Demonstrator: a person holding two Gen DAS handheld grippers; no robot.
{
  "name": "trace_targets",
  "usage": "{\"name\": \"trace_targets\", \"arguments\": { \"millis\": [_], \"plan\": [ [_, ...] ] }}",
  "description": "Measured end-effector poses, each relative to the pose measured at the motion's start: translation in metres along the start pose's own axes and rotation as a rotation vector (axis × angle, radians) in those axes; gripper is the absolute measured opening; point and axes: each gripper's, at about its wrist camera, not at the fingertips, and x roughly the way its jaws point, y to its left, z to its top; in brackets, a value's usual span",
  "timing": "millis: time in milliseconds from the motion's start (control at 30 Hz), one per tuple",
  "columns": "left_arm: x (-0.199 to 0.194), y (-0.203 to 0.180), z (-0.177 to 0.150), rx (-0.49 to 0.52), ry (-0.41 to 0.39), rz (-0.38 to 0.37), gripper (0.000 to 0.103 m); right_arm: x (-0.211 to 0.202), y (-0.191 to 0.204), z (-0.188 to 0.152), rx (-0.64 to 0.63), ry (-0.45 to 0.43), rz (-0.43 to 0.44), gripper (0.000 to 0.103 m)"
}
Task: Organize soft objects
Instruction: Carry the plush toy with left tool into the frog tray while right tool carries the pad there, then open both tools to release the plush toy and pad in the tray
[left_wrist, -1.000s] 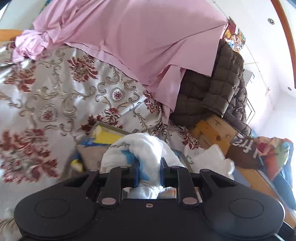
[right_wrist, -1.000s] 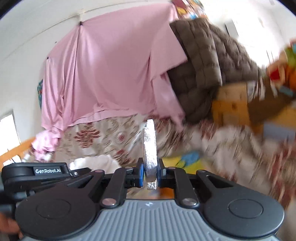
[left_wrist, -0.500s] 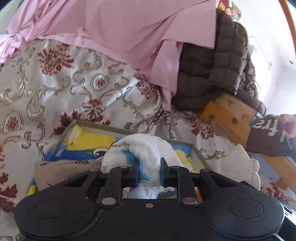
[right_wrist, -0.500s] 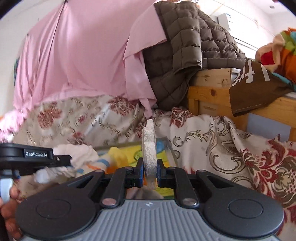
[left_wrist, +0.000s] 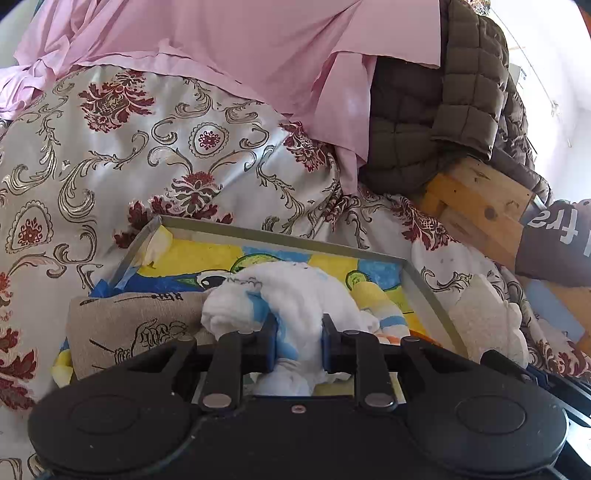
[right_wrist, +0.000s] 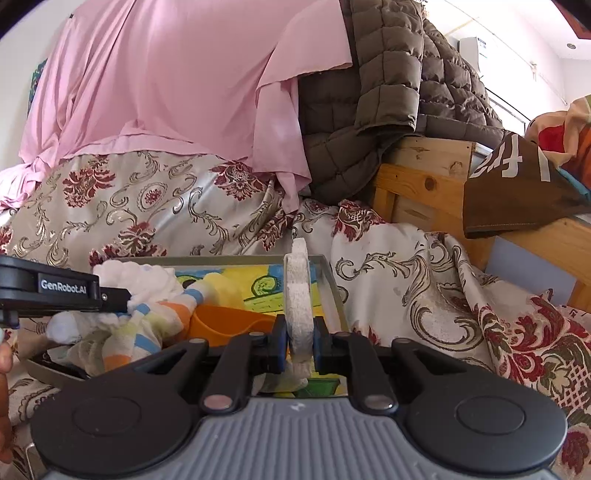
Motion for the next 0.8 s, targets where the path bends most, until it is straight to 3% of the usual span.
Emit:
{"name": "trace_targets", "arguments": {
  "millis": [467, 667, 800],
  "plan": [
    [-0.0011, 0.0025, -0.0003, -0.009, 0.009, -0.004, 0.028, 0.0055, 0.001, -0.0033, -0.016, 0.039, 0.0, 0.016],
    [-0.0028, 0.0012, -0.002, -0.005, 0.005, -0.002, 0.033, 0.0037, -0.0009, -0.003, -0.007, 0.034, 0.0, 0.024],
    [-0.0063, 0.001, -0.0027, -0.004, -0.001, 0.001, 0.036, 0.0008, -0.0026, -0.0012, 0.003, 0.021, 0.005, 0.036]
  ]
}}
